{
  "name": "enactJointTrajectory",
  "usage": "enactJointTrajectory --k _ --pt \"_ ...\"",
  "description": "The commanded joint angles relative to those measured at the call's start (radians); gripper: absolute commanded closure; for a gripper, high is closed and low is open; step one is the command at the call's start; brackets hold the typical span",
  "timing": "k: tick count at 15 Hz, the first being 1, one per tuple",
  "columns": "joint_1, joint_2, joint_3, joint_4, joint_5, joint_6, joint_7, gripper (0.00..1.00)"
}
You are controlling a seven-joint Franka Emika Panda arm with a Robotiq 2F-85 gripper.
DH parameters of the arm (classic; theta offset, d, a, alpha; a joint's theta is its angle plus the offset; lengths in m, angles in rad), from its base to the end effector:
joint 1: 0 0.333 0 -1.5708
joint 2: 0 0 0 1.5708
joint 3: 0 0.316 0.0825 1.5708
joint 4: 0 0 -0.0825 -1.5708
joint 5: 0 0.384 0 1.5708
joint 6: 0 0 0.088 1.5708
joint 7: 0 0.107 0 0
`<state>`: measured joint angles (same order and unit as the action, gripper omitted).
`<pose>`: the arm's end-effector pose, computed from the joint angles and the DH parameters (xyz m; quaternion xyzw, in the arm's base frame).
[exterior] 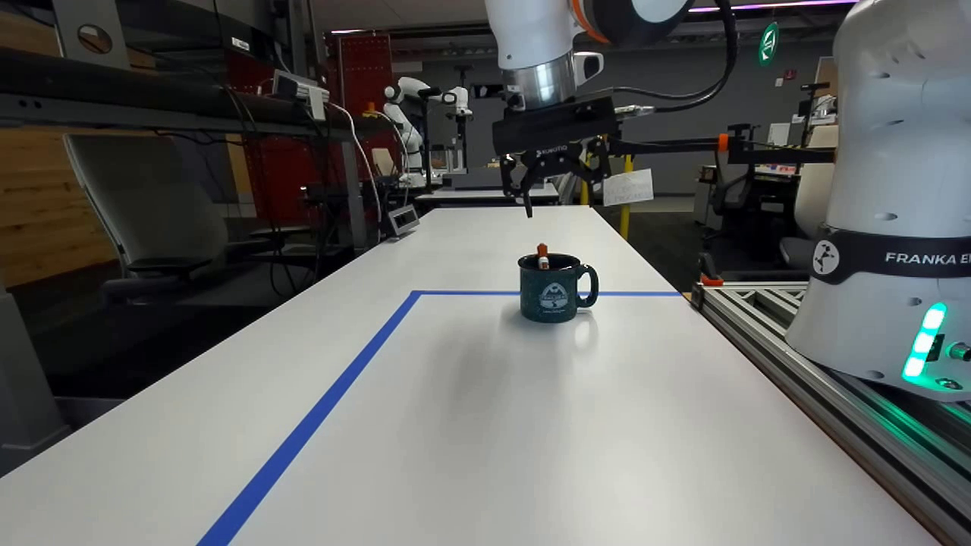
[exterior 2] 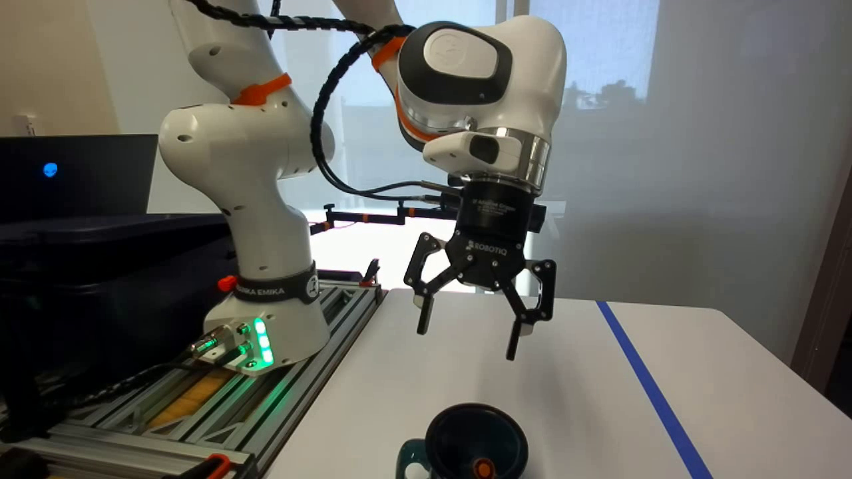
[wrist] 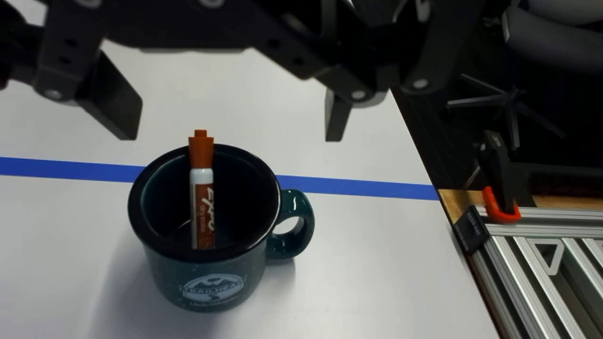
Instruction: Pick up the marker from the cup and put it on the table
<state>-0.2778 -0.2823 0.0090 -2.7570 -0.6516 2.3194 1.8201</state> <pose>0.3507 -0.1085 0.2918 0.6777 -0.6984 0.1000 0.2074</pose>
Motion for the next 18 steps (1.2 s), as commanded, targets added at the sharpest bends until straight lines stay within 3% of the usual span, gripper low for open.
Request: enactJointTrajectory --k 1,5,6,7,10,11,12,15,17,18 --pt "-0.015 0.051 -0.044 0.001 -0.063 0.075 0.039 0.00" --pt "-0.017 0.091 -0.083 0.001 -0.105 0.114 0.040 0.00" --pt "-0.016 0.099 -0.091 0.001 -0.114 0.121 0.042 0.09" --pt "-0.015 0.105 -0.098 0.001 -0.118 0.125 0.043 0.26" --pt "-0.013 0.123 -0.118 0.002 -0.127 0.138 0.047 0.50" --pt "-0.014 0.127 -0.124 0.002 -0.126 0.141 0.045 0.48" --pt "-0.015 0.132 -0.131 0.002 -0.127 0.147 0.045 0.55" --pt "-0.013 0.146 -0.151 0.003 -0.111 0.159 0.024 0.59" --pt "-0.010 0.154 -0.161 0.003 -0.100 0.164 0.007 0.55" --pt "-0.008 0.160 -0.166 0.004 -0.092 0.169 -0.007 0.48"
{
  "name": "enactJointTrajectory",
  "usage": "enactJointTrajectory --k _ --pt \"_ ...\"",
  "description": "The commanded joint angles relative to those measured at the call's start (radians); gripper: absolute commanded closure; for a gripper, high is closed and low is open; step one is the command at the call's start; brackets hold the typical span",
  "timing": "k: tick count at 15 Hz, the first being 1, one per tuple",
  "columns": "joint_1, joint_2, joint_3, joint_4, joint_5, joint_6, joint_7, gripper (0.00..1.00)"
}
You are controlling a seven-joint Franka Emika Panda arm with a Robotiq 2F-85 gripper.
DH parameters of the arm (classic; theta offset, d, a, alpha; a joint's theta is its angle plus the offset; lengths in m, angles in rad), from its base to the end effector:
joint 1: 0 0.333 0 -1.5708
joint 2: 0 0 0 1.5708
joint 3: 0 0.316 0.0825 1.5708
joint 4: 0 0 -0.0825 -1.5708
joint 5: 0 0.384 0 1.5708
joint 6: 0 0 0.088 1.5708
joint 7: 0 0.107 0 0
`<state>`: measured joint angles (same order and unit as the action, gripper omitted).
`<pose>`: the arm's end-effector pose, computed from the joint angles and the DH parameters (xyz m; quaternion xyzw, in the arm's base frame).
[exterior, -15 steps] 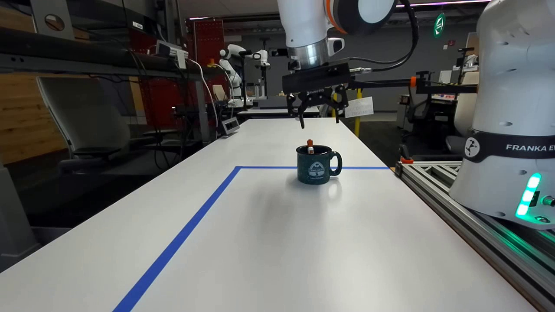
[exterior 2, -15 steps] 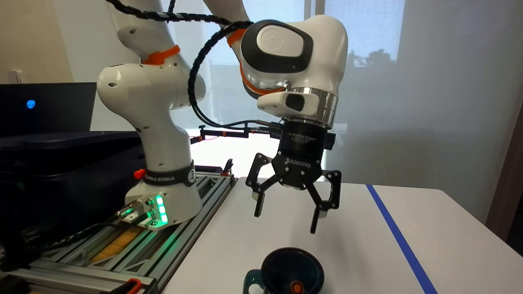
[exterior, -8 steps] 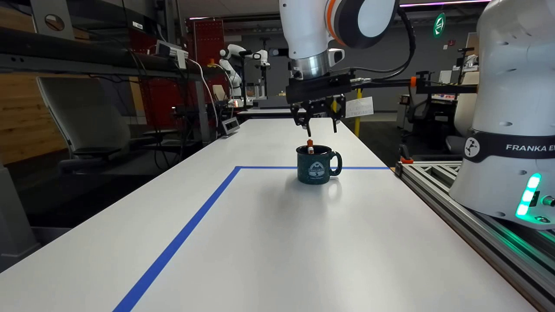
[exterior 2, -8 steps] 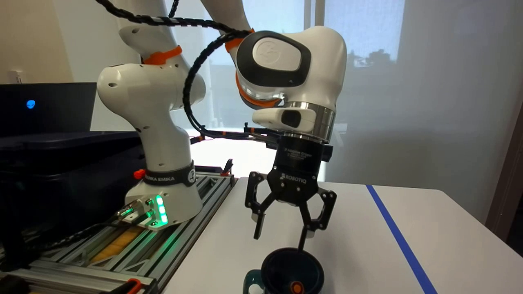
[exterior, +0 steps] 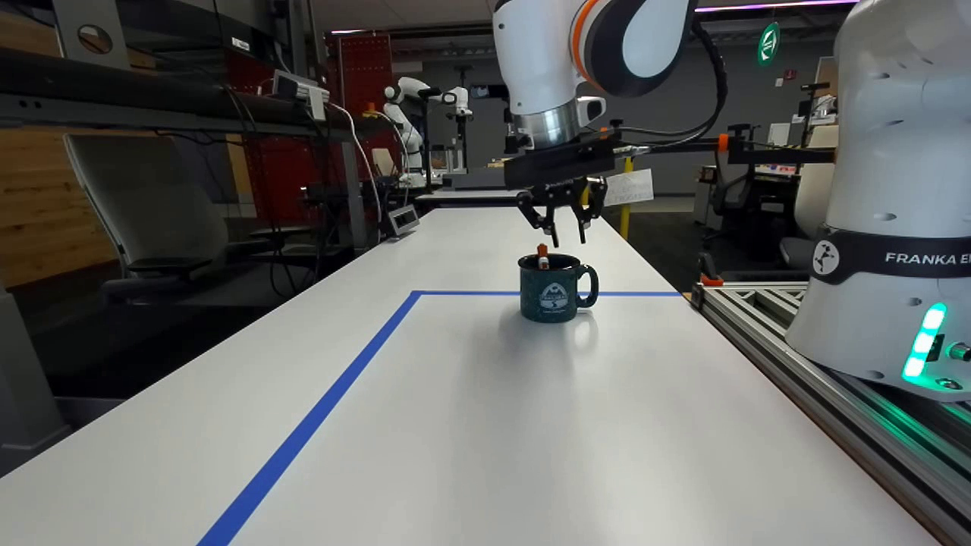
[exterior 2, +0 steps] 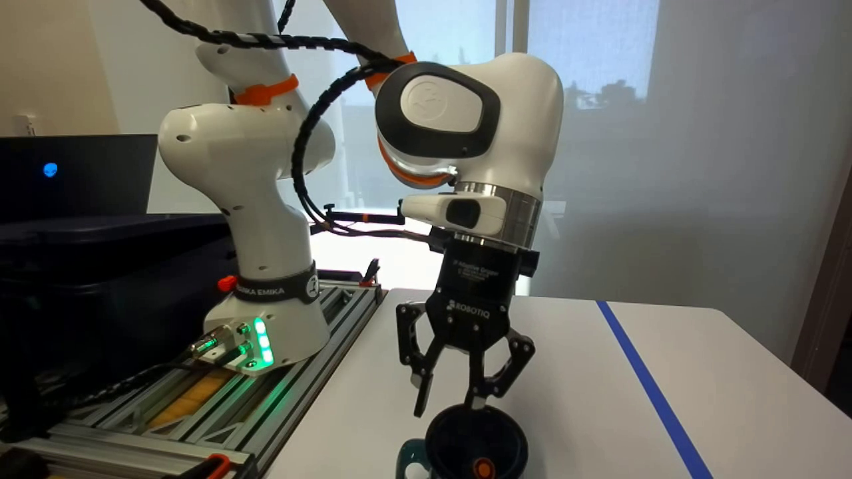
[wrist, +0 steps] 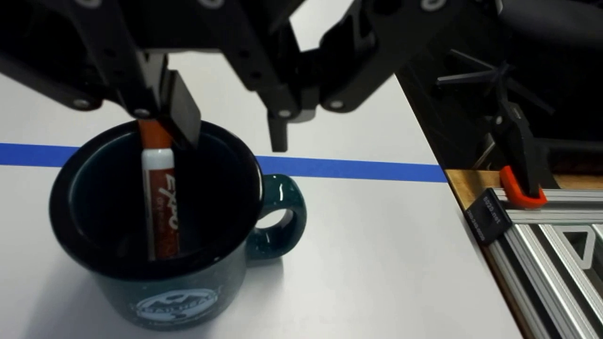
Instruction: Pick up the marker from the cup and put it on the table
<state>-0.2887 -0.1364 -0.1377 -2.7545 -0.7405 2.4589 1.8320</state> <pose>0.3396 -0.1514 0.2458 0.6686 -0.7137 0.0722 0.1963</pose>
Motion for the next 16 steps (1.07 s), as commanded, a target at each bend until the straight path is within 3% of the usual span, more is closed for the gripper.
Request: enactJointTrajectory --k 1,5,11,16 --pt "0.005 0.020 -0.023 0.001 0.004 0.037 -0.033 0.49" --pt "0.016 0.050 -0.028 0.012 0.021 0.082 -0.097 0.42" --pt "0.035 0.108 -0.027 0.052 0.035 0.158 -0.208 0.42" --pt "0.042 0.159 -0.039 0.094 0.045 0.152 -0.254 0.41"
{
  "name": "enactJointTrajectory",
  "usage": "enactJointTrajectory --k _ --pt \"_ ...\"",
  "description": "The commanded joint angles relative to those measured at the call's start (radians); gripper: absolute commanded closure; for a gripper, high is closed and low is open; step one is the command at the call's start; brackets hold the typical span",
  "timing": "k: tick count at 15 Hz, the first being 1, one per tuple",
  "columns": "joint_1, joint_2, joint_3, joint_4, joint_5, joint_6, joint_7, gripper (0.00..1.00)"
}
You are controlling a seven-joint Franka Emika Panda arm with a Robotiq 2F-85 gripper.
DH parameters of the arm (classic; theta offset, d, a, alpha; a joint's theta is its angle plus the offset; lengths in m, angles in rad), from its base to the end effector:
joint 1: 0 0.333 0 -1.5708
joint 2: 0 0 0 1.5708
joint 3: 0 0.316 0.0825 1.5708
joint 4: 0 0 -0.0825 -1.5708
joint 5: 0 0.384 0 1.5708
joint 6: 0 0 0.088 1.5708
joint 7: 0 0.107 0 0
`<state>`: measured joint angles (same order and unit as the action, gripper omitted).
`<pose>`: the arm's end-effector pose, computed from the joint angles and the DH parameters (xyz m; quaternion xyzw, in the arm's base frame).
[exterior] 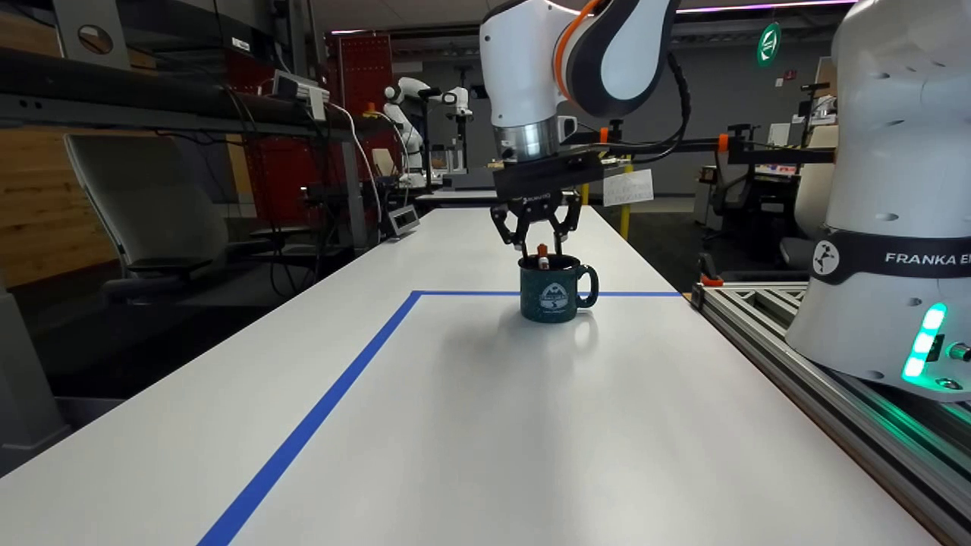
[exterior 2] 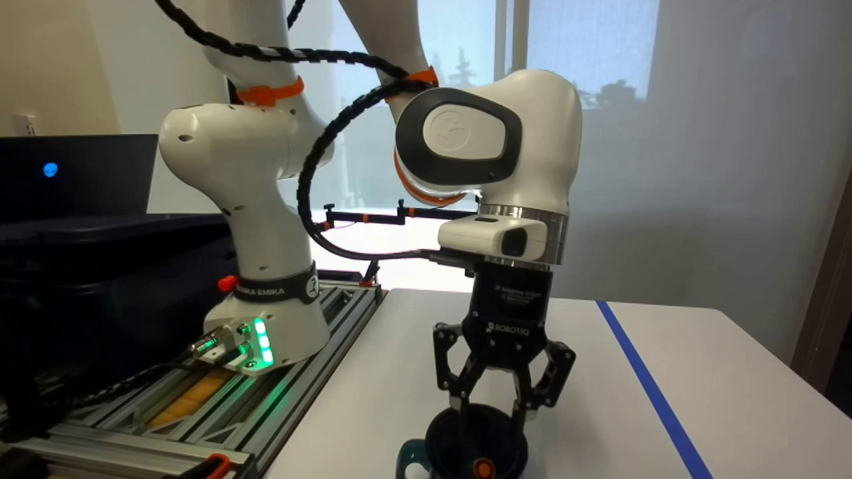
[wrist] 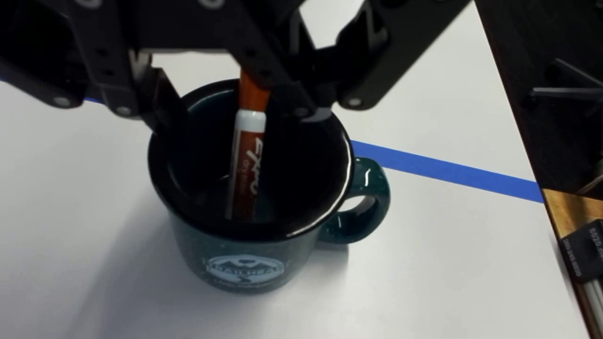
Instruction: Pick up the marker from the cup and put it on the table
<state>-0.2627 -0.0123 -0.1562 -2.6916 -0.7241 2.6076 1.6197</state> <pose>0.3703 -0.1492 0.2276 0.7548 -0.6331 0.0676 0.1577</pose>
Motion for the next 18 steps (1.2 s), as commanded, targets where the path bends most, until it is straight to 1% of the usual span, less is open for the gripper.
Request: enactJointTrajectory --k 1,4,9,12,13,14,15,16,18 --pt "0.018 0.039 -0.024 0.036 0.033 -0.003 -0.050 0.41" --pt "0.022 0.038 -0.032 0.040 0.040 -0.008 -0.063 0.38" --pt "0.025 0.026 -0.042 0.029 0.029 -0.016 -0.055 0.41" --pt "0.025 0.006 -0.049 0.011 0.006 -0.019 -0.035 0.37" --pt "0.025 -0.002 -0.051 0.005 0.004 -0.018 -0.033 0.37" --pt "0.025 -0.009 -0.053 0.000 -0.001 -0.023 -0.026 0.34" --pt "0.024 -0.011 -0.055 -0.004 -0.004 -0.024 -0.021 0.37" --pt "0.022 -0.015 -0.058 -0.008 -0.008 -0.028 -0.017 0.35" --pt "0.019 -0.015 -0.063 -0.013 -0.015 -0.026 -0.010 0.41"
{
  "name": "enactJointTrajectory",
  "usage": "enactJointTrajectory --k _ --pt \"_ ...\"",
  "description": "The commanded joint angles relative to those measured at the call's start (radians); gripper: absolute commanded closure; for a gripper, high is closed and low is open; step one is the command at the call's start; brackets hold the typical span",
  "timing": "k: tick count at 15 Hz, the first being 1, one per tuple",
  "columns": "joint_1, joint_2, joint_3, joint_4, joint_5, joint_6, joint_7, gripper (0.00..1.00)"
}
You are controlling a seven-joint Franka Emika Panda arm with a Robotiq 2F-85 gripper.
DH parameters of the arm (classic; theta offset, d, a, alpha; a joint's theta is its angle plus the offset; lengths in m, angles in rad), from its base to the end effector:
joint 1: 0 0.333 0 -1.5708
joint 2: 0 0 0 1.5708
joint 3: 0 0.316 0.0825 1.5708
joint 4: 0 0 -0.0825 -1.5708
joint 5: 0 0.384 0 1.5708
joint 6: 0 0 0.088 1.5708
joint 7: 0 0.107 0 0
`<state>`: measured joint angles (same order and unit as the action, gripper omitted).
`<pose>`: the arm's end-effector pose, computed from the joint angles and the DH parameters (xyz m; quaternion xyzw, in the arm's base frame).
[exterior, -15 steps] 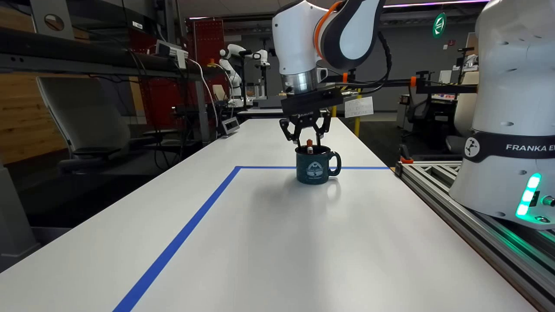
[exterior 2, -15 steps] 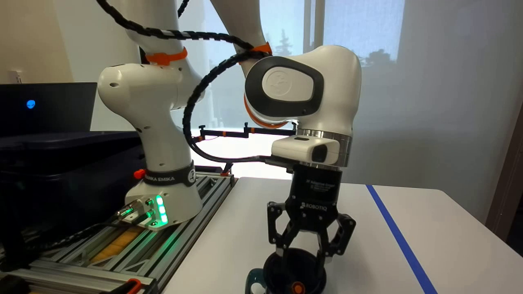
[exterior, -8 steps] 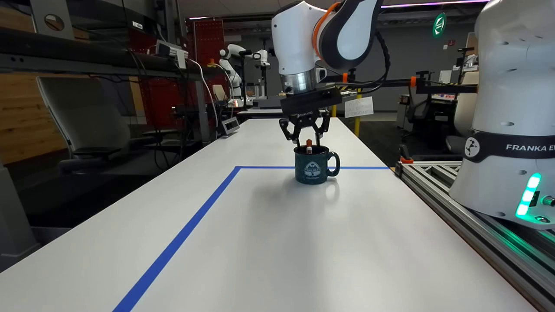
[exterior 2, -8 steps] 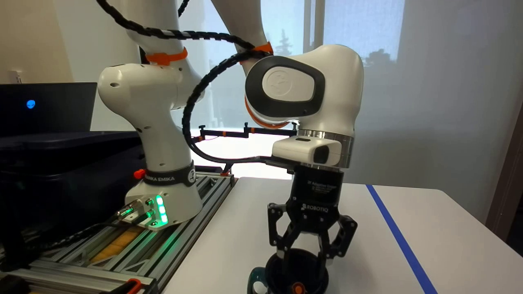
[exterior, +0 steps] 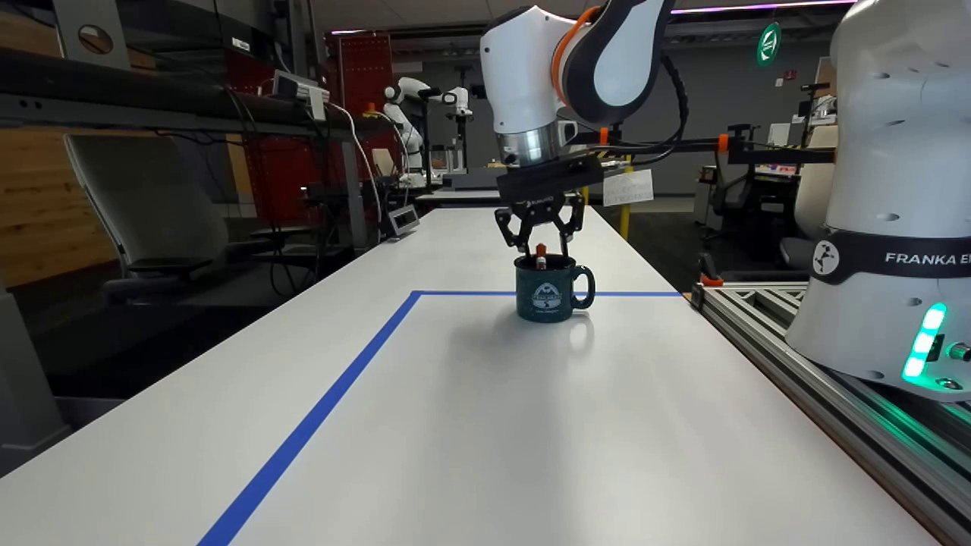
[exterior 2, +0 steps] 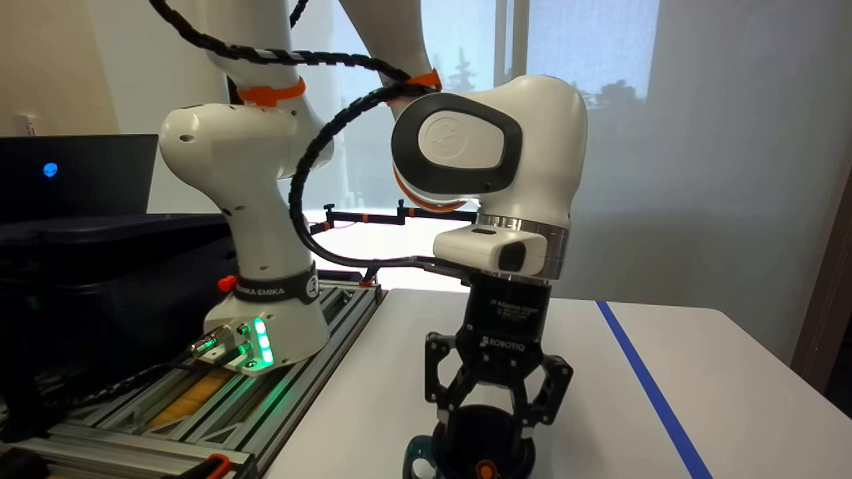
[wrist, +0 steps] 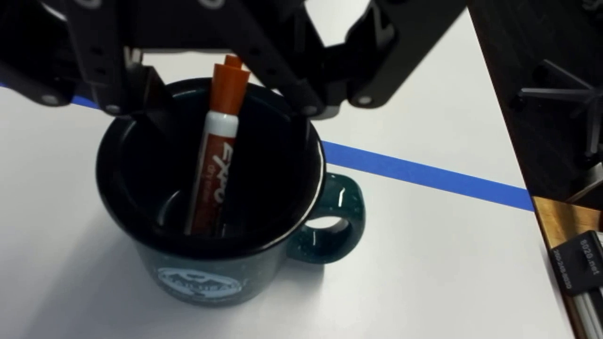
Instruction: Pick up the marker from the cup and put it on the table
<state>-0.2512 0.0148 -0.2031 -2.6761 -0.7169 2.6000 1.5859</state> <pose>0.3671 -0.1648 0.2214 0.7522 -0.6356 0.0541 0.1652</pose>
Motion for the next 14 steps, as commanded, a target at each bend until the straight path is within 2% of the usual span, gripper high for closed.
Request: enactJointTrajectory --k 1,4,12,14 --pt "0.007 -0.037 -0.019 -0.027 -0.021 -0.019 0.026 0.41" --pt "0.006 -0.023 -0.027 -0.022 -0.024 -0.012 0.030 0.44" --pt "0.015 0.004 -0.024 -0.009 -0.013 -0.005 0.023 0.43" --pt "0.017 0.010 -0.023 -0.004 -0.010 -0.004 0.025 0.47"
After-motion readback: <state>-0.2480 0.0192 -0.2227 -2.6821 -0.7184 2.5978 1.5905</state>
